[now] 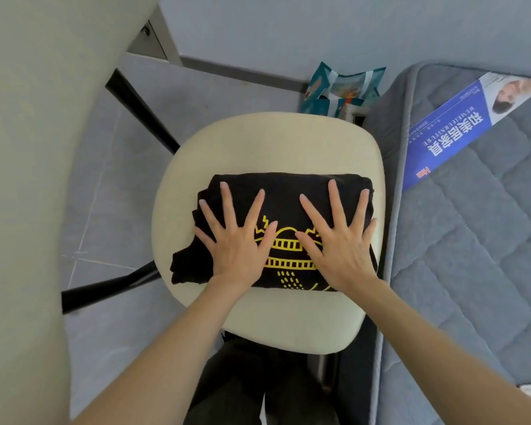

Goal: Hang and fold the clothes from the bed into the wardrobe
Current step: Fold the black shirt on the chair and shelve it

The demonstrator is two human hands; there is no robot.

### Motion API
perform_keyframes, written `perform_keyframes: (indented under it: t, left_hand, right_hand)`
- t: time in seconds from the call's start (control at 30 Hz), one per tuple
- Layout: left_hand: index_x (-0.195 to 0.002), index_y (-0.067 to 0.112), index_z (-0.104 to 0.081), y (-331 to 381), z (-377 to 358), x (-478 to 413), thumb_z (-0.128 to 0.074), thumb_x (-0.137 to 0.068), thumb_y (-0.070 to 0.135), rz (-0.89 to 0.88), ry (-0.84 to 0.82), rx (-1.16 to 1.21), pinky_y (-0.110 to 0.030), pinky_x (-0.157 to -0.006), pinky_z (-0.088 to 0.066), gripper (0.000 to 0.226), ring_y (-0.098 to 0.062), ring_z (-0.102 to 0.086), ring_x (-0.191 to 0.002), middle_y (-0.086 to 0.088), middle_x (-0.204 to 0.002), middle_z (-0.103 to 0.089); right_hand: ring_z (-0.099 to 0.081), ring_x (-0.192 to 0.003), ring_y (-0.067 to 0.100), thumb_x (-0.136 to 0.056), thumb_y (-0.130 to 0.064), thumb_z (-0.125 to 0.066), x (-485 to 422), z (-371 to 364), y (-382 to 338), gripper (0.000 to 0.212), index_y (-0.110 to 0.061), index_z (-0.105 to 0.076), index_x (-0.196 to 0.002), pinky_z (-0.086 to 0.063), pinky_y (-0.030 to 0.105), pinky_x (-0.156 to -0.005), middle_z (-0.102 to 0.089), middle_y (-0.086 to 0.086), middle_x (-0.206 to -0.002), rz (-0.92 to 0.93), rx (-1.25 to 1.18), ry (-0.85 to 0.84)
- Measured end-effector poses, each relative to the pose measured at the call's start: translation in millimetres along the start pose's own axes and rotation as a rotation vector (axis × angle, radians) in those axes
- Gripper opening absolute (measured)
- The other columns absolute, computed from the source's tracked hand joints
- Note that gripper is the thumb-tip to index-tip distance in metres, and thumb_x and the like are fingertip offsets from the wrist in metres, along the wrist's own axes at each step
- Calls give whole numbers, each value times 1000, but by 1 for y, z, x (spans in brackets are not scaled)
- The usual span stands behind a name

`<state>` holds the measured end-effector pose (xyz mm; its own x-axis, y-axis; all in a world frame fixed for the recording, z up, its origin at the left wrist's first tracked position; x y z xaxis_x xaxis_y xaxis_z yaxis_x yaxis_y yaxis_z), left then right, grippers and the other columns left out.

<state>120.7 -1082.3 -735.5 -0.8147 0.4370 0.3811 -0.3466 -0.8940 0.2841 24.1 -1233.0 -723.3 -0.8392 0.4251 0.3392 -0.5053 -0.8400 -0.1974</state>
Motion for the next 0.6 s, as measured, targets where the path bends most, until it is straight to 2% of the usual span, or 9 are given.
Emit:
perform_keyframes:
  t: [0.07,0.13,0.23,0.33,0.4,0.5,0.6]
  left_hand:
    - [-150,45,0,-8,10,2,-32,-93,61,107,67,140,-59,-114,-8,67,-44,8,-144,-10,-157,21]
    - [-151,40,2,-25,17,8,-42,-92,58,322,106,300,-50,-114,-20,76,-39,-11,-143,-16,-158,4]
    - [-150,39,2,-36,18,14,-53,-86,60,543,55,397,-48,-105,-34,87,-35,-36,-125,-17,-145,-22]
    - [-148,41,-4,-45,17,8,-59,-80,64,644,9,489,-51,-99,-39,91,-35,-44,-115,-13,-136,-31]
    - [-147,38,-12,-50,14,2,-62,-77,66,666,6,578,-53,-98,-42,91,-34,-49,-114,-10,-133,-39]
    - [-146,30,-23,-46,4,0,-66,-76,62,668,19,766,-43,-95,-46,88,-29,-54,-116,1,-132,-52]
    - [-145,29,-27,-44,1,2,-68,-75,61,678,28,851,-36,-84,-43,86,-25,-55,-115,4,-131,-53]
  right_hand:
    - [15,-143,45,-84,-75,-29,-3,9,16,80,-45,0,-151,-11,65,-113,21,3,-159,-94,-115,42]
    - [-2,-143,44,-76,-77,-45,1,15,28,97,-39,1,-153,-19,59,-114,14,9,-160,-227,-210,73]
    - [-20,-134,38,-71,-71,-62,11,17,29,109,-39,4,-152,-32,55,-106,-9,14,-154,-392,-277,108]
    - [-24,-131,38,-66,-69,-70,14,11,30,115,-47,7,-149,-35,55,-102,-20,14,-145,-519,-449,85]
    - [-32,-128,37,-63,-70,-71,13,10,32,116,-50,6,-148,-38,53,-101,-30,15,-137,-527,-523,70]
    - [-50,-116,28,-62,-68,-73,12,12,34,116,-49,2,-148,-46,40,-90,-43,10,-126,-482,-627,44]
    - [-57,-110,17,-64,-64,-74,8,17,39,112,-43,-8,-151,-45,25,-82,-56,1,-129,-439,-694,24]
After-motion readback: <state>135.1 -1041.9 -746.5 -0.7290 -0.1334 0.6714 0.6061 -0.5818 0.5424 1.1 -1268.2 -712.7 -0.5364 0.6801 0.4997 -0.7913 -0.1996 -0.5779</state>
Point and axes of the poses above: each hand's wrist, its own x-axis away from the middle knuckle, its own z-axis out of the back of the hand, y = z × x, the point moved 8 cm from there along -x, towards the middle knuckle
